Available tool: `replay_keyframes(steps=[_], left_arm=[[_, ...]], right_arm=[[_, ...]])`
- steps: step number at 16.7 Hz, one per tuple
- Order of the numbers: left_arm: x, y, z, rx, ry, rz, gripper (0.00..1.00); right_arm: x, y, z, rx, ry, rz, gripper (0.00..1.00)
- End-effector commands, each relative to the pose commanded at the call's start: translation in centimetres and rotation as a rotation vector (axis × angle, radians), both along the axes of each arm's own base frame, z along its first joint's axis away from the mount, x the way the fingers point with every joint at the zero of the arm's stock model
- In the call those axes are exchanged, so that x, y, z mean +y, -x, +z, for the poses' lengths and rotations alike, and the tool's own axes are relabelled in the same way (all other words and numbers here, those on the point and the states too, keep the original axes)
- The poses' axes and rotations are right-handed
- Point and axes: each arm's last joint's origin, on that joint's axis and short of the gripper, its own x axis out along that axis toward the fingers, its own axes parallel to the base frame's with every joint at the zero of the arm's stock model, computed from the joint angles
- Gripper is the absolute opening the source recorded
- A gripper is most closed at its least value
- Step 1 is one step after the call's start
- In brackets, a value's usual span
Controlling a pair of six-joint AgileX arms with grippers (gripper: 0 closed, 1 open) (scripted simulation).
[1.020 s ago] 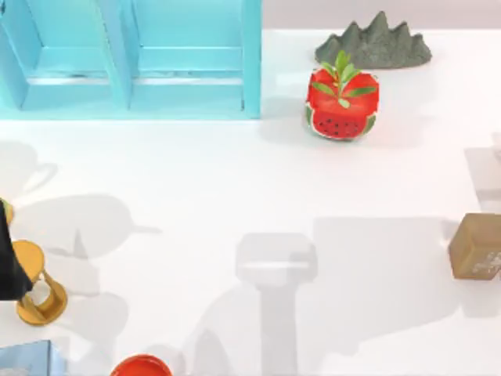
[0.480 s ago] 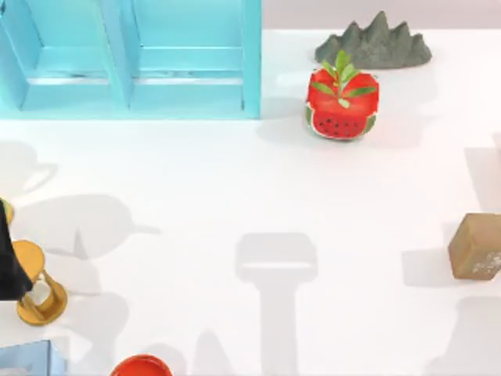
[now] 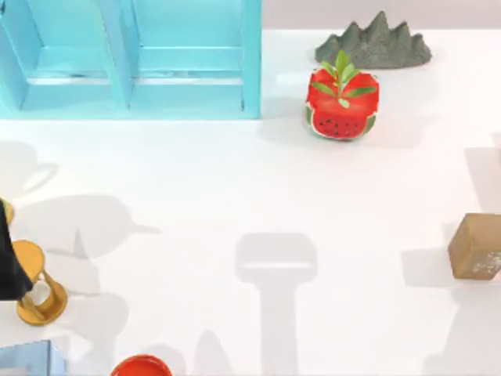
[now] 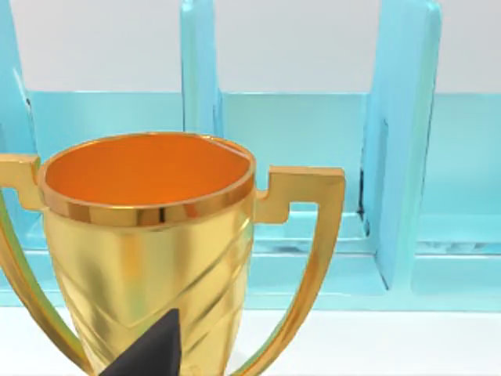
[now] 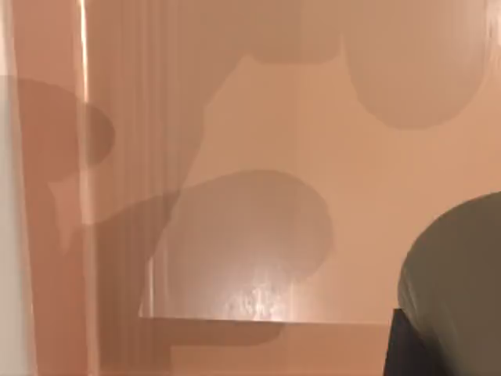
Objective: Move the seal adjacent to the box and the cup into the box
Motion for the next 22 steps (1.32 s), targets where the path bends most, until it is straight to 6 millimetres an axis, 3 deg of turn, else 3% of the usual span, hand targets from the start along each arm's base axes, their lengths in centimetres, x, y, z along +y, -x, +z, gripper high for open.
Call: replay_keyframes(steps=[4,9,14,22], left_arm=[[0.0,0.0,0.0,0.000,0.000,0.000,1.00],[0.0,0.0,0.0,0.000,0.000,0.000,1.00],[0.0,0.0,0.0,0.000,0.000,0.000,1.00],[0.0,0.0,0.0,0.000,0.000,0.000,1.00]], right_arm=[[-0.5,-1.0,-2.0,-0.076,0.011,0.010,0.00],[0.4,0.9,-6.7,0.090,-0.012,-0.008,0.00],[0.6,1.1,-7.2,0.125,-0.022,-0.009,0.00],[0.6,1.1,-7.2,0.125,-0.022,-0.009,0.60]])
